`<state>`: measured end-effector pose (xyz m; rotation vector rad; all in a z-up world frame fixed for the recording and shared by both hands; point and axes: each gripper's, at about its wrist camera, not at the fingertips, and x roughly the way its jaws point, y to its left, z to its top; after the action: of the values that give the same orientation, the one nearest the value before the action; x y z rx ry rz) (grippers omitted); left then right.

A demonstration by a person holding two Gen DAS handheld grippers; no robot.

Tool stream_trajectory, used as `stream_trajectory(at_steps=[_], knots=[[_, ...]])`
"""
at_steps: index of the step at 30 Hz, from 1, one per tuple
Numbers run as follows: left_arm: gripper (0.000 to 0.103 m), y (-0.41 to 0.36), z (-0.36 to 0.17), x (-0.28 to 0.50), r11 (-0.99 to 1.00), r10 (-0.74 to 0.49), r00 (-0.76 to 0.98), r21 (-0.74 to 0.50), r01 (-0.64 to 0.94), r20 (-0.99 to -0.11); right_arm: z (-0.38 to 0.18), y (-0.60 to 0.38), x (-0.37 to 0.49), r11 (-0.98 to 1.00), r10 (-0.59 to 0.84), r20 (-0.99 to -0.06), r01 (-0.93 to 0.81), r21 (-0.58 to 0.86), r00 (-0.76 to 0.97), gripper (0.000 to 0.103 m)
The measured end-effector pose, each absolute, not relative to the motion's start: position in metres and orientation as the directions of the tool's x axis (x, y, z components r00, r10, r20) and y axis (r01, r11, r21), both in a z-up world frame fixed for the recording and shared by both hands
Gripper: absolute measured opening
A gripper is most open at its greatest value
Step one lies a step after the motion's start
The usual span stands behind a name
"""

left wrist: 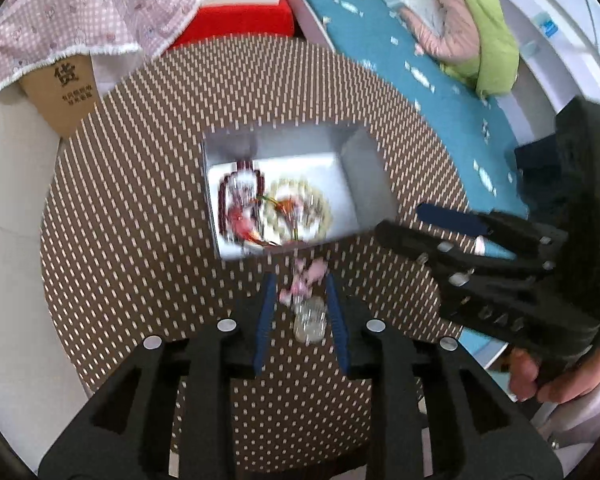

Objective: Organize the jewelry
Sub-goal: 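Lower the left tool onto the pale jade pendant and close on it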

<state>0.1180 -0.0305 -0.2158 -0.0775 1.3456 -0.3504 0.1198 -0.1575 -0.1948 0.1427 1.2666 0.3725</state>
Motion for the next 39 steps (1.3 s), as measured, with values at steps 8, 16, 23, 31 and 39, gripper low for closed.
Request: stream_trajectory(at_steps=[8,16,23,31,39], knots=[[0.028,-0.042,-0.275,0.091,0.943,-0.259,0.036,-0.245,0.224,-0.965,-0.22,-0.167,0.093,0.94,0.327,-0.928,-0.161,0.3,0.178,0.054],[0.037,-0.056,-0.305,0.083,0.946,-0.232,-0.012,-0.229,0.228,-0.973,-0.243,-0.17,0.072,0.954,0.277,-0.953,-0.154,0.257,0.126,0.055],[0.037,-0.071,-0.315,0.088,0.953,-0.218,0.005,-0.212,0.217,-0.976,-0.251,-0.173,0.064,0.957,0.267,-0.958,-0.149,0.25,0.102,0.057],[0.028,-0.095,-0.315,0.106,0.959,-0.15,0.041,-0.135,0.251,-0.988,-0.257,-0.173,0.053,0.956,0.267,-0.96,-0.153,0.252,0.086,0.057],[0.023,-0.099,-0.313,0.101,0.959,-0.161,0.044,-0.146,0.244,-0.986,-0.256,-0.173,0.06,0.954,0.275,-0.957,-0.15,0.26,0.087,0.057]])
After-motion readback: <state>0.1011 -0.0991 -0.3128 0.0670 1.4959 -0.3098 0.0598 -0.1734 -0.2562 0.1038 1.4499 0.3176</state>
